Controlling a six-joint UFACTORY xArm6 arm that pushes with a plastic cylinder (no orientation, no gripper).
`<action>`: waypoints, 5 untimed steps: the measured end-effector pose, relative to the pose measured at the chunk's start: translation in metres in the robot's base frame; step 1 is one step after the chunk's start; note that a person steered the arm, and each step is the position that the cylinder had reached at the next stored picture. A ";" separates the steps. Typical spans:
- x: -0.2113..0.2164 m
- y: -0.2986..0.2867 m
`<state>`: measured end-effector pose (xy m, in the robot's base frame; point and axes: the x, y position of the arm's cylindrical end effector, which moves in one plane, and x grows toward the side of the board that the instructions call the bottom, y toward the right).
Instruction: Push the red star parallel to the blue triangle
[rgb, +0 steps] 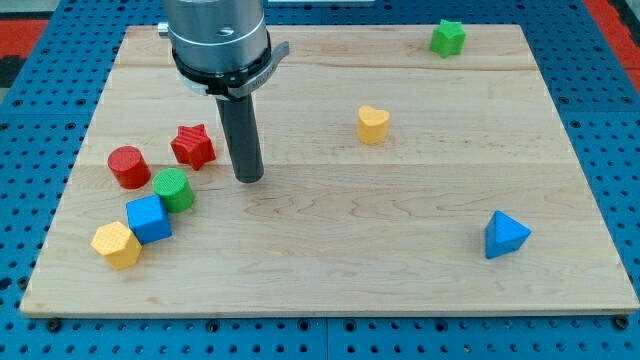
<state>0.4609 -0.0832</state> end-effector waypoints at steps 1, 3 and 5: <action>0.001 0.000; 0.014 0.000; 0.021 0.000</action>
<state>0.4816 -0.0832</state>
